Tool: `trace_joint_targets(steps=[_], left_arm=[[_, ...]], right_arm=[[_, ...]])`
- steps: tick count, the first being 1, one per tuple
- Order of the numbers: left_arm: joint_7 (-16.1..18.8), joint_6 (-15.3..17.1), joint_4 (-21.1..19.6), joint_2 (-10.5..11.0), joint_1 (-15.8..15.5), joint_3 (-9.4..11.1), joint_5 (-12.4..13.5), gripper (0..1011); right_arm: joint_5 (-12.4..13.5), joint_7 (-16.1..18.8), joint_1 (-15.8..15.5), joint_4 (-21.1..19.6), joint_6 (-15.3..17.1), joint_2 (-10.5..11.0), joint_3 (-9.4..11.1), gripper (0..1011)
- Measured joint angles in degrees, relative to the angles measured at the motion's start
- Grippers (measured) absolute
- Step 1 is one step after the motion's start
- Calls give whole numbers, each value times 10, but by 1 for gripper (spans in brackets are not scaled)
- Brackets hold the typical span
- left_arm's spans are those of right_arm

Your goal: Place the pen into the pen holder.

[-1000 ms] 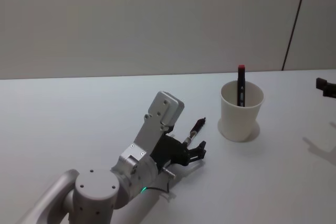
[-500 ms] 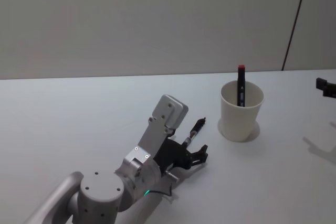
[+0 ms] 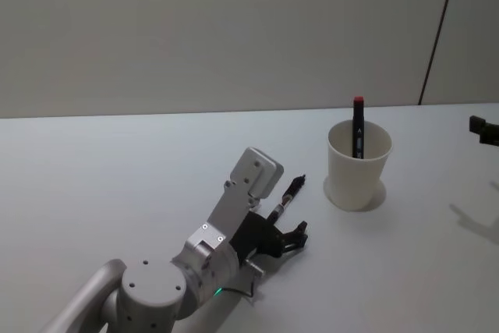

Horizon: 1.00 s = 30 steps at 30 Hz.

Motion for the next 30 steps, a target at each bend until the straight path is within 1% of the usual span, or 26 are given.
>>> trace_joint_targets(steps=[14, 19, 20, 23, 27, 29, 30], left_arm=[[-2, -4, -3, 2, 5, 1, 10, 1001], [-4, -4, -4, 2, 6, 1, 11, 905], [-4, -4, -4, 2, 6, 1, 12, 859], [-4, -5, -4, 2, 6, 1, 12, 811], [-4, -5, -4, 3, 6, 1, 13, 681], [-4, -5, -4, 3, 6, 1, 14, 594], [-4, -5, -4, 3, 6, 1, 14, 576]], right_arm=[[0, 0, 0, 0, 0, 0, 0, 1001], [0, 0, 0, 0, 0, 0, 0, 1001], [0, 0, 0, 0, 0, 0, 0, 1001], [0, 0, 0, 0, 0, 0, 0, 1001], [0, 0, 0, 0, 0, 0, 0, 1001], [0, 0, 0, 0, 0, 0, 0, 1001], [0, 0, 0, 0, 0, 0, 0, 1001]])
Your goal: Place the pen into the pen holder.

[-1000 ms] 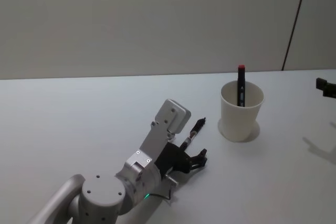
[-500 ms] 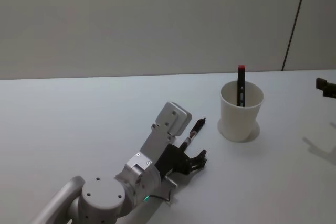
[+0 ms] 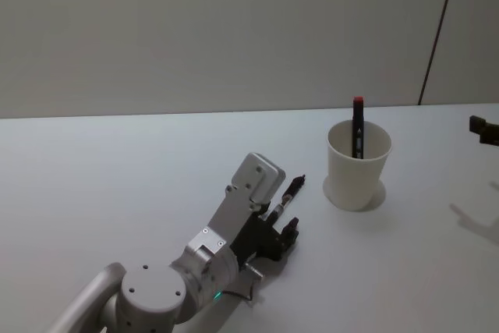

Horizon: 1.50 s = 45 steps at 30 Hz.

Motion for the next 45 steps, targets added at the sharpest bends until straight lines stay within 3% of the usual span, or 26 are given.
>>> trace_joint_targets(steps=[8, 15, 45], left_arm=[[1, 0, 0, 0, 0, 0, 1, 289], [1, 0, 0, 0, 1, 0, 1, 121], [0, 0, -4, 5, 2, -3, 5, 115]], right_arm=[[0, 0, 0, 0, 0, 0, 0, 1001], [0, 0, 0, 0, 0, 0, 0, 1001], [0, 0, 0, 0, 0, 0, 0, 1001]])
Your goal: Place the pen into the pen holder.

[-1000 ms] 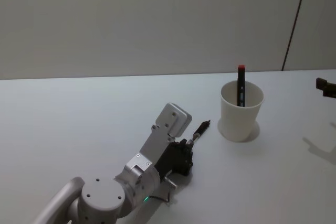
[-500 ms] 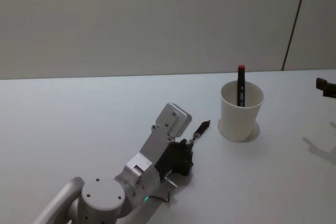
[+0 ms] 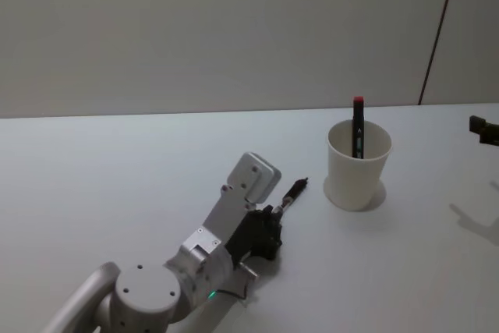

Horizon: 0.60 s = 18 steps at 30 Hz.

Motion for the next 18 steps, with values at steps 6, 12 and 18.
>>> trace_joint_targets(steps=[6, 12, 18], left_arm=[[9, 3, -18, 21, 8, -14, 4, 115], [24, 5, -35, 43, 18, -29, 3, 115], [56, 1, -54, 67, 33, -49, -10, 115]], right_arm=[[0, 0, 0, 0, 0, 0, 0, 1001], [0, 0, 0, 0, 0, 0, 0, 1001], [0, 0, 0, 0, 0, 0, 0, 1001]])
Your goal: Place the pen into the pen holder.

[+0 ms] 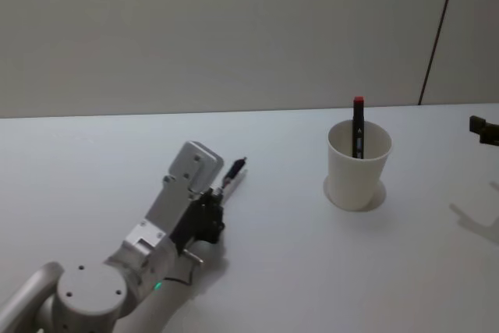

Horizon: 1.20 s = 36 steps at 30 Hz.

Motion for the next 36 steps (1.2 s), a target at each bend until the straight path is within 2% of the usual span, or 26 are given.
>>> trace_joint_targets(steps=[9, 19, 29, 36], left_arm=[[41, -33, -15, 22, 15, -21, -15, 115], [68, -99, -24, 34, 18, -44, -19, 115], [65, -163, -23, 28, -4, -59, -9, 115], [51, -203, -17, 17, -25, -66, -1, 115]], right_arm=[[0, 0, 0, 0, 0, 0, 0, 1001], [0, 0, 0, 0, 0, 0, 0, 1001], [6, 0, 2, -3, -1, 0, 0, 1001], [33, 9, 12, -15, 1, -3, -1, 1001]])
